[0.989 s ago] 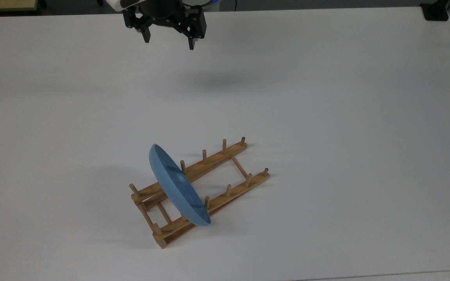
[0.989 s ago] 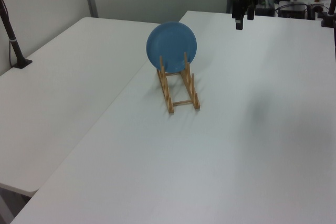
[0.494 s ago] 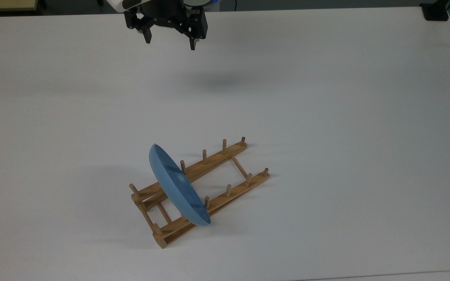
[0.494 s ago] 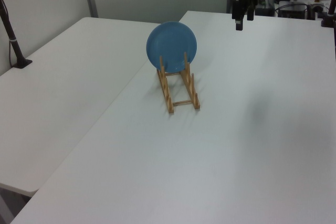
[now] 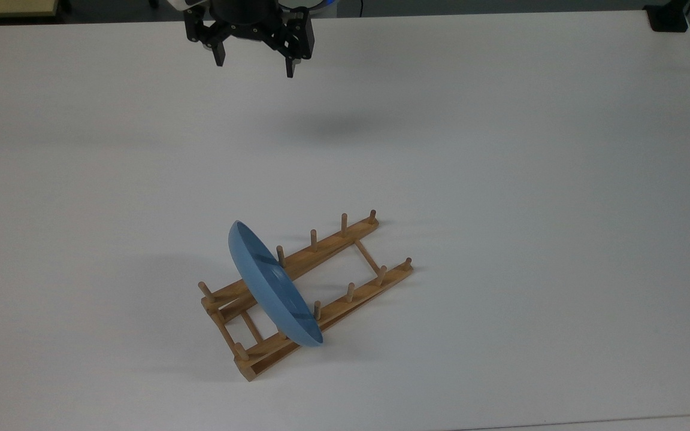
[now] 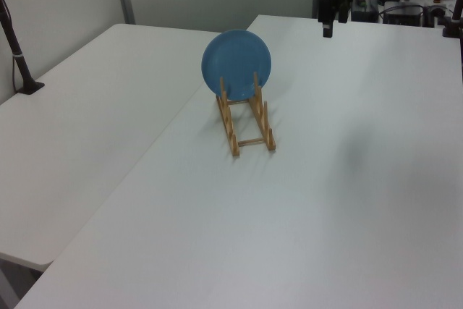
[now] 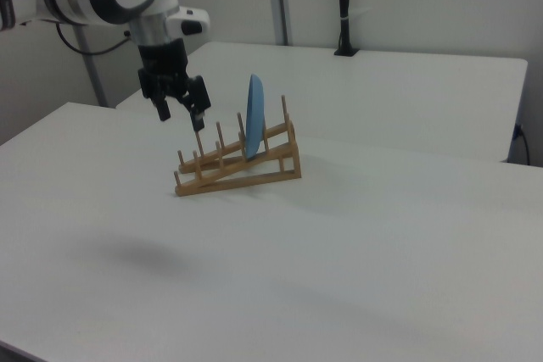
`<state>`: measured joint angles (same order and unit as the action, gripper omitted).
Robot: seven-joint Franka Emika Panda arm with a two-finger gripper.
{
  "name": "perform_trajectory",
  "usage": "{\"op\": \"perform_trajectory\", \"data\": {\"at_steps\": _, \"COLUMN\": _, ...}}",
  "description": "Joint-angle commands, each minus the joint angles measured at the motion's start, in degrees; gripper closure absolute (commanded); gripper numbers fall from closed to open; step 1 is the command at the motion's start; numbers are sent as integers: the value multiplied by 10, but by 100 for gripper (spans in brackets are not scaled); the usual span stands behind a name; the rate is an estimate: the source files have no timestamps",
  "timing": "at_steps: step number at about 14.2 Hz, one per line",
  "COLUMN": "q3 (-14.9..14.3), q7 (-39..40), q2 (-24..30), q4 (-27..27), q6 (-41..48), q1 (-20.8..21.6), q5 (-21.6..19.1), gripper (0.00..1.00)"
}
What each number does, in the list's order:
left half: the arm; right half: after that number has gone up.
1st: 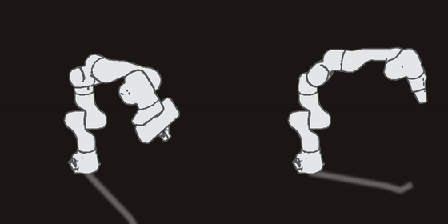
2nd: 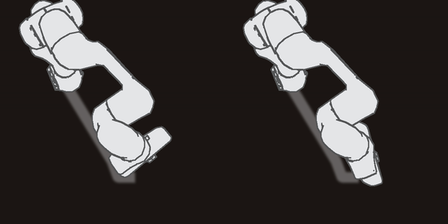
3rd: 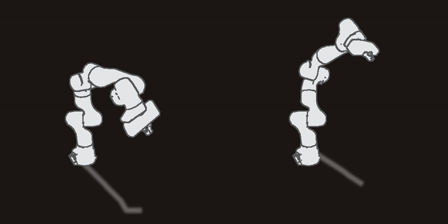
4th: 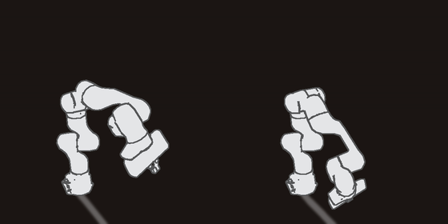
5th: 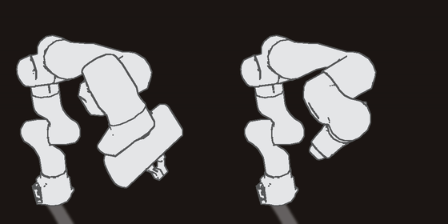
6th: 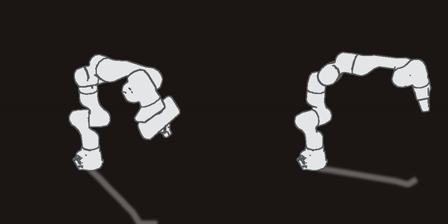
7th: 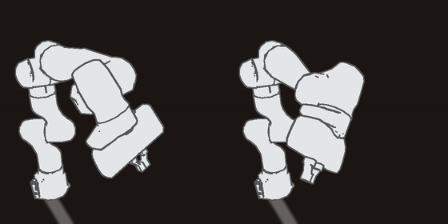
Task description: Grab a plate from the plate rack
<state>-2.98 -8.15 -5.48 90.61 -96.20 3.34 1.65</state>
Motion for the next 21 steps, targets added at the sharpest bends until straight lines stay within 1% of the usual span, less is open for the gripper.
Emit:
{"op": "perform_trajectory", "data": {"at_steps": 1, "q3": 1, "q7": 6, "q2": 1, "q4": -23, "q6": -63, "q1": 19, "q5": 30, "gripper": 0}}
{"op": "perform_trajectory", "data": {"at_steps": 2, "q3": 2, "q7": 4, "q2": -6, "q4": -22, "q6": -110, "q1": 22, "q5": 54, "gripper": 0}}
{"op": "perform_trajectory", "data": {"at_steps": 4, "q3": 1, "q7": 2, "q2": -34, "q4": -25, "q6": -163, "q1": 22, "q5": 77, "gripper": 0}}
{"op": "perform_trajectory", "data": {"at_steps": 5, "q3": 1, "q7": 2, "q2": -50, "q4": -42, "q6": -192, "q1": 22, "q5": 92, "gripper": 0}}
{"op": "perform_trajectory", "data": {"at_steps": 7, "q3": 1, "q7": 6, "q2": -73, "q4": -57, "q6": -226, "q1": 22, "q5": 119, "gripper": 0}}
{"op": "perform_trajectory", "data": {"at_steps": 9, "q3": 1, "q7": 10, "q2": -94, "q4": -69, "q6": -254, "q1": 24, "q5": 156, "gripper": 1}}
{"op": "perform_trajectory", "data": {"at_steps": 10, "q3": -2, "q7": 10, "q2": -105, "q4": -75, "q6": -273, "q1": 32, "q5": 167, "gripper": 4}}
{"op": "perform_trajectory", "data": {"at_steps": 12, "q3": -7, "q7": 9, "q2": -135, "q4": -91, "q6": -304, "q1": 41, "q5": 172, "gripper": 9}}
{"op": "perform_trajectory", "data": {"at_steps": 15, "q3": -8, "q7": 4, "q2": -186, "q4": -125, "q6": -326, "q1": 50, "q5": 189, "gripper": 15}}
{"op": "perform_trajectory", "data": {"at_steps": 17, "q3": -23, "q7": 4, "q2": -210, "q4": -136, "q6": -351, "q1": 58, "q5": 194, "gripper": 18}}
{"op": "perform_trajectory", "data": {"at_steps": 19, "q3": -44, "q7": 4, "q2": -216, "q4": -139, "q6": -373, "q1": 71, "q5": 198, "gripper": 25}}
{"op": "perform_trajectory", "data": {"at_steps": 21, "q3": -48, "q7": 5, "q2": -216, "q4": -139, "q6": -377, "q1": 75, "q5": 214, "gripper": 31}}
